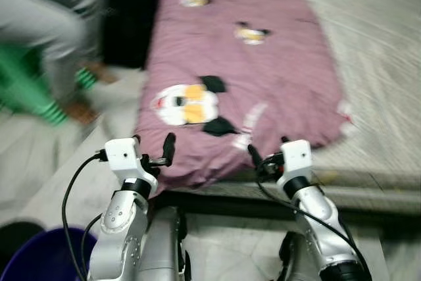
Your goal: Clean up the room
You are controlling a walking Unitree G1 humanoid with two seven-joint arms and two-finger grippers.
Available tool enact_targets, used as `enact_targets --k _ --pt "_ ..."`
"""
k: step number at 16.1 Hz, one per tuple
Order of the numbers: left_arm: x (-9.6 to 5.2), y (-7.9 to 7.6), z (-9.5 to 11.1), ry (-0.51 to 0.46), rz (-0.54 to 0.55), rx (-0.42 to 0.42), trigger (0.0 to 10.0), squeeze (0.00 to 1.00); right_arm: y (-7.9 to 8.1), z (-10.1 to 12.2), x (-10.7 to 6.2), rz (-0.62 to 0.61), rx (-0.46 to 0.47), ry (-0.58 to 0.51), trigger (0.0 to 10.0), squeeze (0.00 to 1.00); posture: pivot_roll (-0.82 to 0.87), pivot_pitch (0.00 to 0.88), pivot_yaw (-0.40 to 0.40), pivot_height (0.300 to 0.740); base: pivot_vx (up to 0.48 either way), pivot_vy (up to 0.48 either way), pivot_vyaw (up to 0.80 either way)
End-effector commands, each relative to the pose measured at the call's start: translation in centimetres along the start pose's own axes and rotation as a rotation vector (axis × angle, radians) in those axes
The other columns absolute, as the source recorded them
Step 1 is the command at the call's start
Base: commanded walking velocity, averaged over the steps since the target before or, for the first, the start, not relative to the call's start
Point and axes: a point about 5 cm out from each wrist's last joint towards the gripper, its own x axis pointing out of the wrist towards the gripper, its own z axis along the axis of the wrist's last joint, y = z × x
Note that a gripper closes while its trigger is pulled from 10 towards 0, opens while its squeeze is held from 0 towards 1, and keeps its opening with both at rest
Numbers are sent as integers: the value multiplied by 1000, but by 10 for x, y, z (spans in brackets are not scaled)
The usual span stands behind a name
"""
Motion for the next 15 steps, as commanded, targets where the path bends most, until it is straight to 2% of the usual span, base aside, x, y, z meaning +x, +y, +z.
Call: enact_targets --k 1,10,12,14,15 --pt "-1 0 -1 -2 0 -5 10000 0 2 -4 -3 10 4 11 10000 0 42 164 24 559 0 0 800" --pt "0 2 -4 18 13 -9 10000 0 -2 -4 -2 -13 39 8 10000 0 43 168 22 559 0 0 0" --pt "-1 1 -3 18 15 -7 10000 0 -4 1 -2 -27 60 -20 10000 0 48 169 24 539 0 0 0" --pt "-2 2 0 14 22 9 10000 0 -6 7 1 -39 64 -38 10000 0 58 169 27 534 0 0 0" --pt "-3 5 2 8 33 43 10000 0 -6 10 5 -35 77 -41 10000 0 67 168 28 534 0 0 0"
